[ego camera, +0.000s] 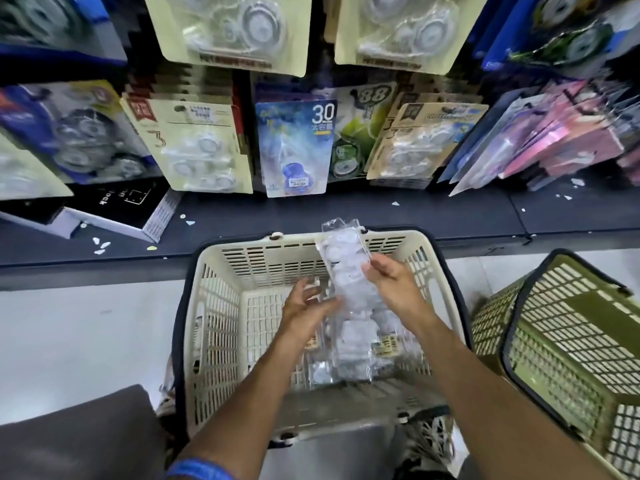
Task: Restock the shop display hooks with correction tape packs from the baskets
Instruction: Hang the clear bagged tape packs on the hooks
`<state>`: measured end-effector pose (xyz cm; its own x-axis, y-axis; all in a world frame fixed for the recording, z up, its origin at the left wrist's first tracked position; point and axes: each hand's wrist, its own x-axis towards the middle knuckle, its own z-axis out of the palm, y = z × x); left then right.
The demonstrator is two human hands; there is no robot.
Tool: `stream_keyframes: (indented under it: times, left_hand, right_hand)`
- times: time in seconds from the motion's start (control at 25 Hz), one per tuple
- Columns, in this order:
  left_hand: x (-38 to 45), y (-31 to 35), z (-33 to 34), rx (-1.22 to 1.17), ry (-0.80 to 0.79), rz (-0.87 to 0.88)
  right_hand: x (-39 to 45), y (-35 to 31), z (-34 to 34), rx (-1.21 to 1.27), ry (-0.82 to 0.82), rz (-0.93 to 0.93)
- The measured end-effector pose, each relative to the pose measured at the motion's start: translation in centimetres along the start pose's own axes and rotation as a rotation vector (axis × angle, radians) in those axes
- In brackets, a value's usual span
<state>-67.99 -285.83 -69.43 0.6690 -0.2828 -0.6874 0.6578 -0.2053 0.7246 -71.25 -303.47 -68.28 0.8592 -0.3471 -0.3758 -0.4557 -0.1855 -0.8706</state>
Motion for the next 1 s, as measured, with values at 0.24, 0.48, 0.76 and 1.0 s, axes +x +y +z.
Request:
stream_keyframes:
  times: [0.24, 0.48, 0.76, 1.0]
  left_hand:
    - [-2.0, -0.1, 1.0, -0.049, 0.069, -0.081]
    - [-1.7, -1.2, -0.1, -0.06, 0.066, -0.095]
    - [-1.7, -0.9, 0.3, -0.03, 0.07, -0.098]
    - [-1.8, -1.2, 0.5, -0.056, 0.057, -0.089]
  right_hand:
    - [-2.2, 2.1, 2.4, -0.051, 0.139, 0.319]
    - [-2.7, 6.5, 1.3, -0.602, 0.3, 0.427]
    - [-2.4, 5.2, 0.5, -0.539, 0.153, 0.547]
    - [-2.9, 6.3, 1.2, -0.436, 0.129, 0.571]
